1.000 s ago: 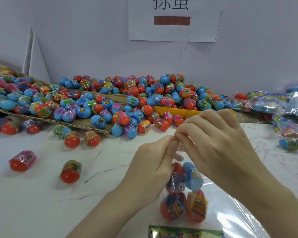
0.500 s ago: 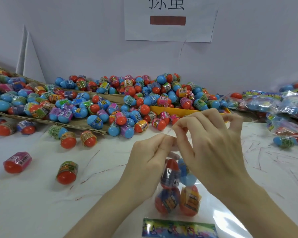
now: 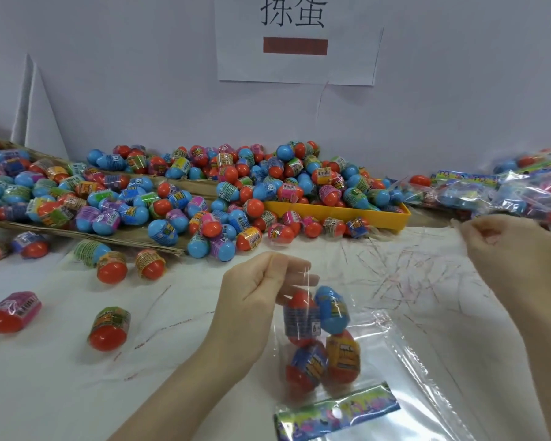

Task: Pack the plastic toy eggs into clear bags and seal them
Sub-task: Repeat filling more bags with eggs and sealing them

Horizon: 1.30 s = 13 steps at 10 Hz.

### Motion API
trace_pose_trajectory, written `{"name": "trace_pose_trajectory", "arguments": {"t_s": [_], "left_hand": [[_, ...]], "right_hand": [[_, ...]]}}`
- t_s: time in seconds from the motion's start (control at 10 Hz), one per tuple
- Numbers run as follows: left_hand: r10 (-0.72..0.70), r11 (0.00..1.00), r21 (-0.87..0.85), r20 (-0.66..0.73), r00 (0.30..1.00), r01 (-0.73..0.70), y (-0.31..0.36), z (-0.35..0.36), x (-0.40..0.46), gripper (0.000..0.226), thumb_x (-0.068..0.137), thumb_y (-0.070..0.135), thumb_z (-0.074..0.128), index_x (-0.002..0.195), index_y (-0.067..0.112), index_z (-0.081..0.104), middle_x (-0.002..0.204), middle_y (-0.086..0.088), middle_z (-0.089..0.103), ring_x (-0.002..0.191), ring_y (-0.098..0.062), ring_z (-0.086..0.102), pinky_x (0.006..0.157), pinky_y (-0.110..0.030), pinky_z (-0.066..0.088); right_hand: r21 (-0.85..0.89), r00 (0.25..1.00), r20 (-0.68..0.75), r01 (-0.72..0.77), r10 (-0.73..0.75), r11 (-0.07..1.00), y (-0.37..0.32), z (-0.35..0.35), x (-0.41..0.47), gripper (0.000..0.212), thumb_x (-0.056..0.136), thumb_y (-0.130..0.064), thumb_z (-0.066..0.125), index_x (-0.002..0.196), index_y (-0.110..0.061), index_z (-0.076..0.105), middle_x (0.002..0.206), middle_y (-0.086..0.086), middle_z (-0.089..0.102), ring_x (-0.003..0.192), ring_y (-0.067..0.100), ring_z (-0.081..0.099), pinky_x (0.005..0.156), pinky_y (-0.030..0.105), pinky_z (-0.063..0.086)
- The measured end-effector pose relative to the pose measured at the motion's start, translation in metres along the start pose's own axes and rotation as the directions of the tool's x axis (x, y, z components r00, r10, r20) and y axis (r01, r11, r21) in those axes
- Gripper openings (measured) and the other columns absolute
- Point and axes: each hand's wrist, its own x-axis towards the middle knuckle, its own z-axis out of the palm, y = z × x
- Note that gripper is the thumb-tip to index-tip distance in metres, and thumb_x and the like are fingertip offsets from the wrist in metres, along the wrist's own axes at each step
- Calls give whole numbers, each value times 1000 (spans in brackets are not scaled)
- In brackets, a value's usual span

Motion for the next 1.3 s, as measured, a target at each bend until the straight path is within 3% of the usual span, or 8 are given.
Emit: {"name": "trace_pose_trajectory", "arguments": {"t_s": [0.4,0.5,0.6,0.7,0.8,0.9,1.1,1.3], "left_hand": [[3,1000,31,9,1000,-3,0,0,0,35,96,9,35,77,17,64,76,4,72,64,-2,65,54,-10,46],[2,999,33,10,1000,-3,0,0,0,36,96,10,35,76,18,64,74,6,72,64,-2,65,54,-10,46],[3,999,39,7,1000,-3,0,0,0,36,96,10,35,76,18,64,71,7,72,63,-2,64,54,-9,45],[3,999,40,10,1000,-3,0,0,0,36,96,11,35,76,18,64,73,7,72,64,-1,64,54,-9,45],[5,999,50,6,1000,-6,1,1,-1,36,96,11,34,76,18,63,75,6,72,65,-2,64,54,-9,46],[3,999,50,8,1000,-3,2,1,-1,36,96,11,34,76,19,63,75,6,72,65,-3,65,54,-10,46],[0,999,46,5,1000,0,3,0,-1,36,96,10,34,76,17,63,75,4,72,63,-3,65,53,-9,46],[5,999,43,1,1000,-5,3,0,0,36,96,8,35,76,17,63,75,3,72,62,-4,65,53,-10,46]], "right_hand": [[311,960,280,-97,7,945,-6,-4,-1,42,95,-32,44,77,0,64,47,8,55,45,21,49,45,28,36],[360,733,679,-283,-41,889,0,-3,-1,66,88,6,52,143,-21,28,138,7,47,104,18,59,80,29,48],[475,647,712,-160,-272,865,-6,-12,-1,83,75,3,67,133,-48,34,152,-11,20,136,19,29,98,40,39],[798,736,460,-97,-497,595,-7,-19,-4,37,80,-36,59,116,-30,62,124,-3,61,110,15,60,90,44,50],[562,940,329,-121,-87,818,-7,-6,-8,37,83,-22,65,119,-15,60,128,5,56,113,20,56,101,50,38],[787,957,203,-32,-210,616,-8,-4,2,41,73,-9,69,107,-31,66,121,-7,62,109,18,59,89,41,48],[46,917,-258,326,-304,944,1,4,-2,18,64,11,55,62,-3,66,72,10,61,82,31,50,84,47,31],[135,961,-74,275,-267,952,-11,9,-12,36,73,-23,36,58,-22,69,86,-3,69,90,9,46,97,41,14]]}}
